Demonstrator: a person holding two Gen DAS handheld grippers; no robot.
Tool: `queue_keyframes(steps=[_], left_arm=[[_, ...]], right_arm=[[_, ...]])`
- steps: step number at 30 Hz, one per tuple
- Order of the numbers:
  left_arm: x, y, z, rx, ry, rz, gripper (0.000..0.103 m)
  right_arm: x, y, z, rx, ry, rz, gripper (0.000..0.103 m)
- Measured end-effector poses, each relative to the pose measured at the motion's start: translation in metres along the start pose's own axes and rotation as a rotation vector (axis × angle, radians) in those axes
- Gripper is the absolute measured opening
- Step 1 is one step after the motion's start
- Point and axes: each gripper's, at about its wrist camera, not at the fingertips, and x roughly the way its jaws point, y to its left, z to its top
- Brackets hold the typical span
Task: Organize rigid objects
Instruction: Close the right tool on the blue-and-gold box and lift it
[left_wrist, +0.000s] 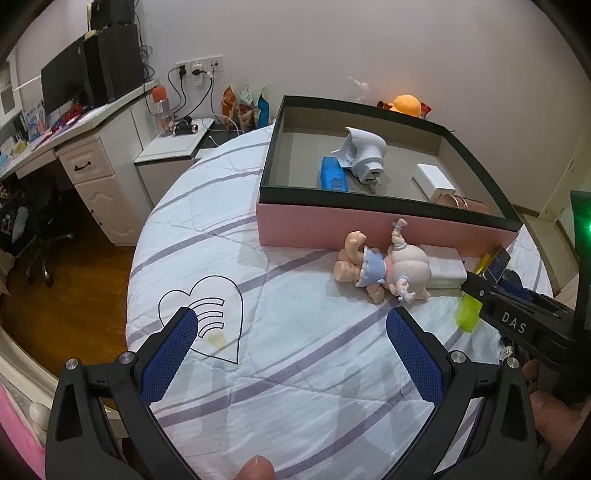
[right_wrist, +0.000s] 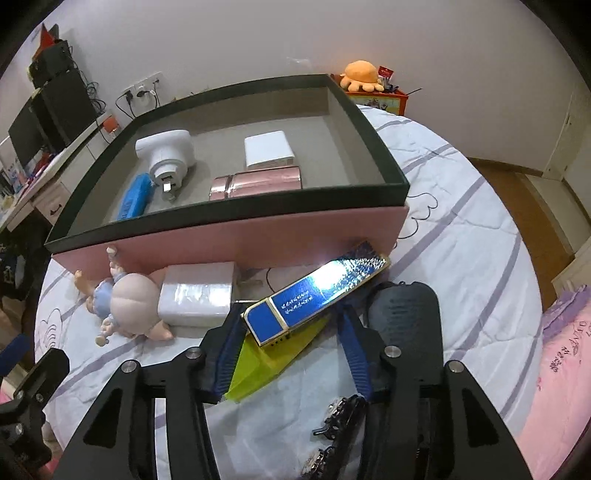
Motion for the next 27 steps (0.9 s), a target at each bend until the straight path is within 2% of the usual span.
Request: queue_keyframes(steps=[9, 18, 23, 25, 27], left_arm=[[0.0, 0.0, 0.0, 0.001, 0.005, -0.002, 0.103], [-0.004, -0.007, 0.0, 0.025, -0.003, -0.008, 0.103], [-0.006, -0.006, 0.0, 0.027, -0.007, 0.0, 0.103], [-0.005, -0.004, 0.0, 0.023, -0.005, 0.003, 0.103], [-0.004, -0.003, 0.0, 0.018, -0.001, 0.002, 0.103]], right_arm=[[-0.017, -0.015, -0.014, 0.022, -0.009, 0.087, 0.034], [-0.02, -0.016, -0.011, 0.051, -0.012, 0.084, 0.037], [-0.016, -0.019, -0.008, 0.148, -0.027, 0.101, 0.039], [-0.02, -0.025, -0.007, 0.197, -0.04, 0.119, 0.047], [-0.022, -0.028, -0.006, 0.23, -0.051, 0.112, 0.071]])
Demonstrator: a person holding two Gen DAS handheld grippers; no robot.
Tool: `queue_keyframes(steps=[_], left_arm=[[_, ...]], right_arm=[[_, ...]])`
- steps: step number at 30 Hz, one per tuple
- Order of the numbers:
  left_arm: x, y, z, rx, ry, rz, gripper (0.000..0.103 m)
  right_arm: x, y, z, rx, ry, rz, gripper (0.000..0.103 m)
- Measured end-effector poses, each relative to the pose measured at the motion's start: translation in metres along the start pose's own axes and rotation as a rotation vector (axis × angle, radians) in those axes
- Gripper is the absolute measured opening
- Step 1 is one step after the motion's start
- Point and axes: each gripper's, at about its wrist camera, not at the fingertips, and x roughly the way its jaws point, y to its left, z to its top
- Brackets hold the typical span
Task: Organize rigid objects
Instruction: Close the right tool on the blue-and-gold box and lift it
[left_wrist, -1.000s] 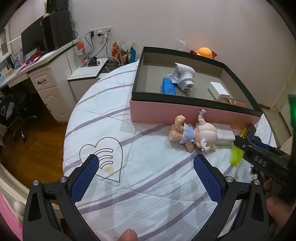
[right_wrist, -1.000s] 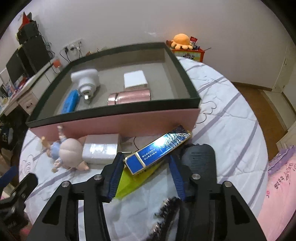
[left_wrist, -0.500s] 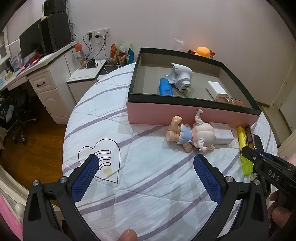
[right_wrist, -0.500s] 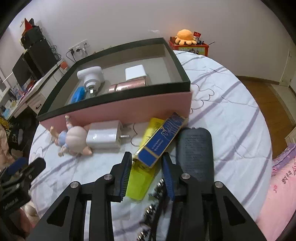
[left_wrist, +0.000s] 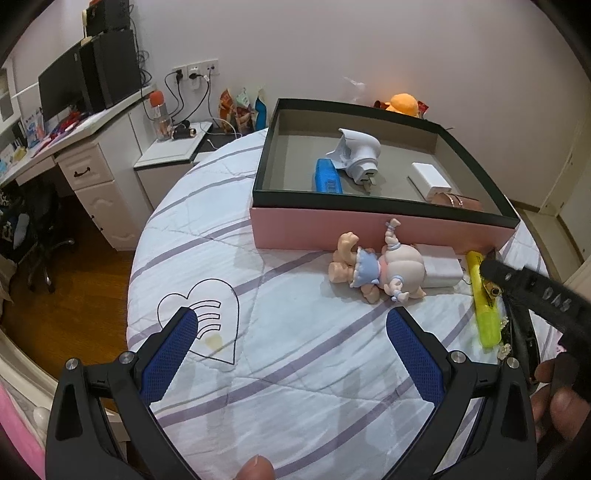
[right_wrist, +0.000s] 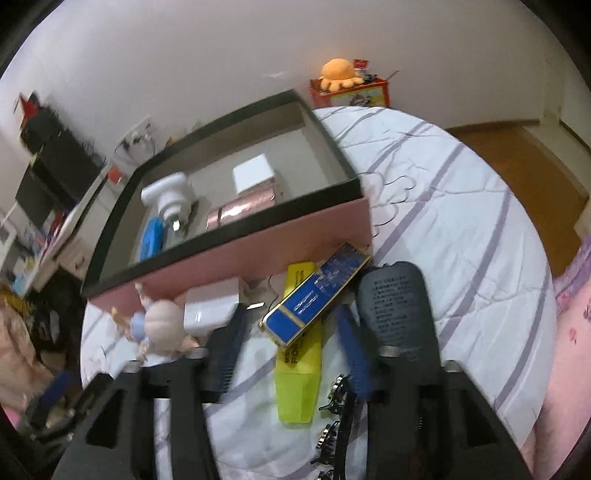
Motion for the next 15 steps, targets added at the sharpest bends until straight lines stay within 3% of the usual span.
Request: queue_keyframes(steps=[2, 6, 7, 8, 9, 13, 15], left_arm=[[0.001, 0.0, 0.0, 0.003, 0.002, 0.0, 0.103], [0.002, -0.005, 0.0, 0.013, 0.003, -0.006, 0.103], [0.002, -0.005, 0.0, 0.016, 0.003, -0.006, 0.103], [0.002, -0.006, 0.0, 0.018, 0.003, -0.006, 0.103], [0.001, -0.006, -0.001, 0.02, 0.002, -0.005, 0.103], [0.003, -0.006, -0.001, 0.013, 0.004, -0.001, 0.103], [0.003, -0.007, -0.001, 0.012, 0.005, -0.003, 0.103]], right_arm=[[-0.002, -0.003, 0.004, 0.044, -0.008, 0.003, 0.079], [0.007, 0.0, 0.012, 0.043, -0.007, -0.031, 0.077], [0.013, 0.003, 0.014, 0.019, -0.009, -0.054, 0.074], [0.016, 0.005, 0.014, 0.0, -0.014, -0.074, 0.059], [0.018, 0.007, 0.014, -0.013, -0.009, -0.091, 0.052], [0.016, 0.004, 0.008, -0.04, -0.01, -0.079, 0.045], [0.013, 0.002, 0.006, -0.047, -0.009, -0.066, 0.023]])
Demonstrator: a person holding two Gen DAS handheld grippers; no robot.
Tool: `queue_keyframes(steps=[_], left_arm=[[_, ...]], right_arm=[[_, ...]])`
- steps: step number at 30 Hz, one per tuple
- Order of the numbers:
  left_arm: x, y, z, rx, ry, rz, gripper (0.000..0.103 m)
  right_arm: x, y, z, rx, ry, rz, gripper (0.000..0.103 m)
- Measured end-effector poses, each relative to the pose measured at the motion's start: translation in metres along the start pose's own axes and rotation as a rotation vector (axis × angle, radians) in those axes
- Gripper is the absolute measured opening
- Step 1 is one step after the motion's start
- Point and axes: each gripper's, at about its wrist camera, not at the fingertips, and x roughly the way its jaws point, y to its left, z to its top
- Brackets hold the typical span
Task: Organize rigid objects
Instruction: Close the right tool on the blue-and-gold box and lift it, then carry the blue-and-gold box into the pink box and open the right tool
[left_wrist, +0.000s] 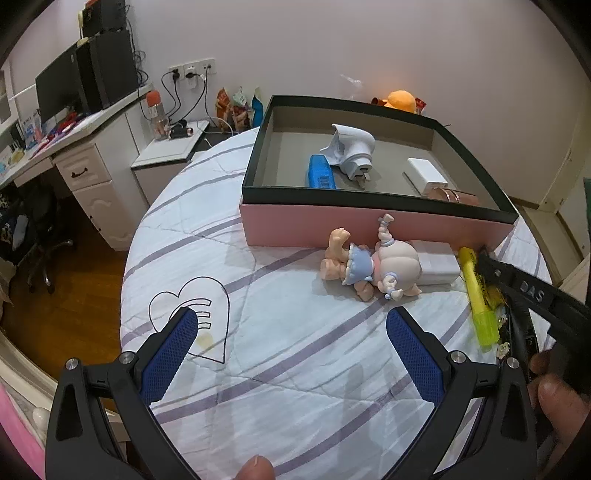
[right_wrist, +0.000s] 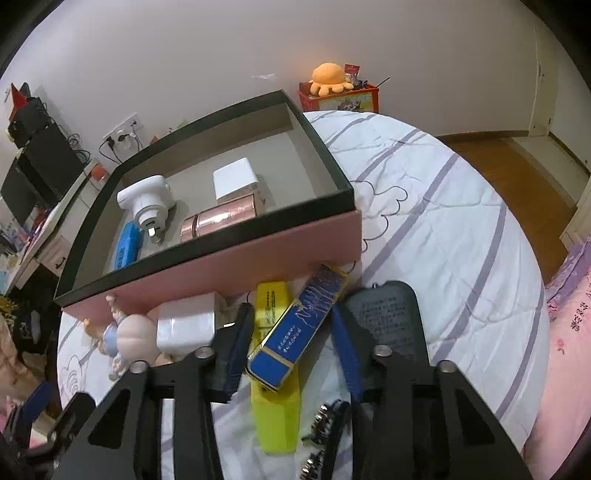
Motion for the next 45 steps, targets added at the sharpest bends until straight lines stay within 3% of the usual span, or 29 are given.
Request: queue_keyframes(steps=[14, 23, 32, 41, 43, 45], left_arm=[[-0.002, -0.004, 0.006, 0.003, -0.014, 0.009, 0.103], [-0.004, 0.005, 0.045, -0.011, -0.093, 0.057, 0.103], [0.019, 0.02, 0.093, -0.039, -0.137, 0.107, 0.103], [0.05, 0.032, 0.1, -0.064, -0.099, 0.099, 0.103], [0.051, 0.034, 0.099, -0.065, -0.096, 0.096, 0.103], [0.048, 0.033, 0.096, -0.068, -0.097, 0.093, 0.103]], right_arm=[[-0.029, -0.001, -0.018, -0.118, 0.001, 0.102, 0.022], [-0.052, 0.035, 0.027, -0.201, -0.077, 0.184, 0.022], [0.014, 0.092, 0.077, -0.272, -0.007, 0.22, 0.022], [0.073, 0.108, 0.083, -0.325, 0.11, 0.125, 0.024], [0.075, 0.108, 0.082, -0.331, 0.111, 0.103, 0.042], [0.071, 0.108, 0.081, -0.336, 0.1, 0.102, 0.072]])
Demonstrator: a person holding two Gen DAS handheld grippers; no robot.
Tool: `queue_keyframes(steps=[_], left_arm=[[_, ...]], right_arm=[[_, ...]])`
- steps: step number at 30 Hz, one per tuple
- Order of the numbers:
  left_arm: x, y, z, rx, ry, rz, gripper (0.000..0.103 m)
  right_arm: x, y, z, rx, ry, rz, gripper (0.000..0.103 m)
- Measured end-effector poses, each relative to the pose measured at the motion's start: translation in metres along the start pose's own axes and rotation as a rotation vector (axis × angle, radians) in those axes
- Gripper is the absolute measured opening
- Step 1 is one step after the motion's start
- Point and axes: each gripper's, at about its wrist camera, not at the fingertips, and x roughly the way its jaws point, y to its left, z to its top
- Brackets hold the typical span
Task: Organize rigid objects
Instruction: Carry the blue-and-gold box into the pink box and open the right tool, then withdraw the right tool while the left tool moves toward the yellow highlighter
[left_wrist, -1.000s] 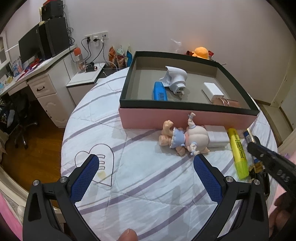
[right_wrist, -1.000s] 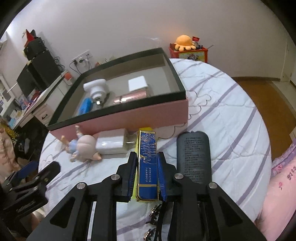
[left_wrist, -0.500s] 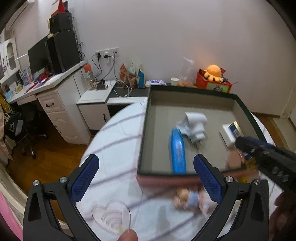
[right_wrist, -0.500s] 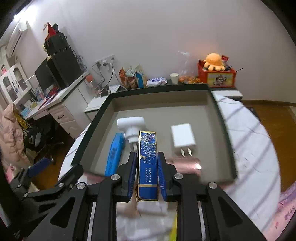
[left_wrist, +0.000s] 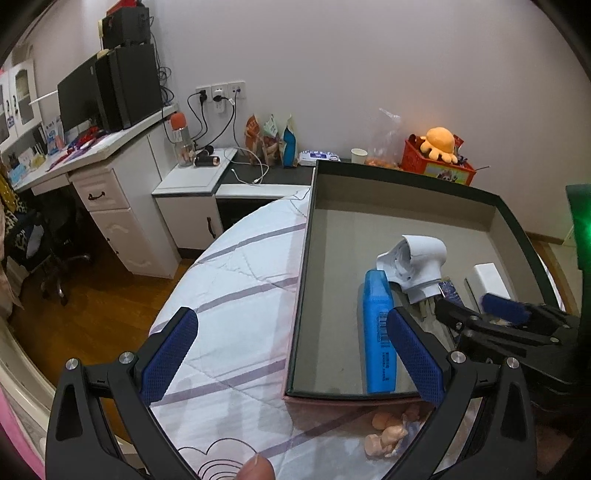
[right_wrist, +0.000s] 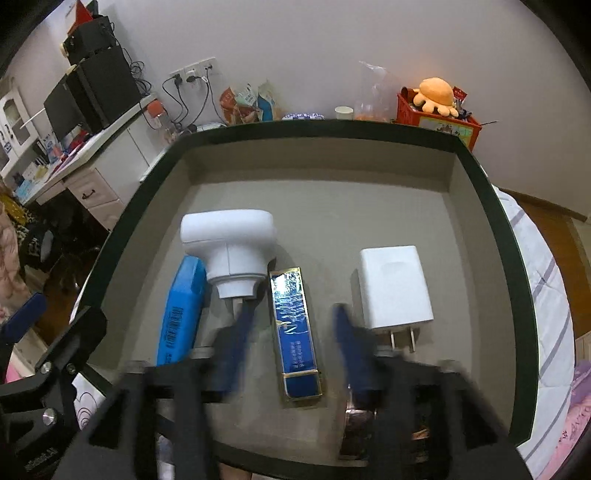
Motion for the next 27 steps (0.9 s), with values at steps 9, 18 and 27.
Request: queue_keyframes(steps=[9, 18, 27], left_arm=[[-0.049, 0.003, -0.011, -0.01, -0.061, -0.006, 0.103], [-0.099, -0.003, -0.051, 0.015, -0.08, -0.03, 0.103], [-0.098, -0.045, -0.109, 0.098, 0.019, -0.094, 0.103]], right_arm=[[-0.05, 0.008, -0.014, -0.023, -0.097, -0.022, 0.079], [-0.129, -0.027, -0.06, 0.039, -0.217, -0.053, 0.083], [-0.165, -0.102, -0.144, 0.205, -0.198, -0.054, 0.083]])
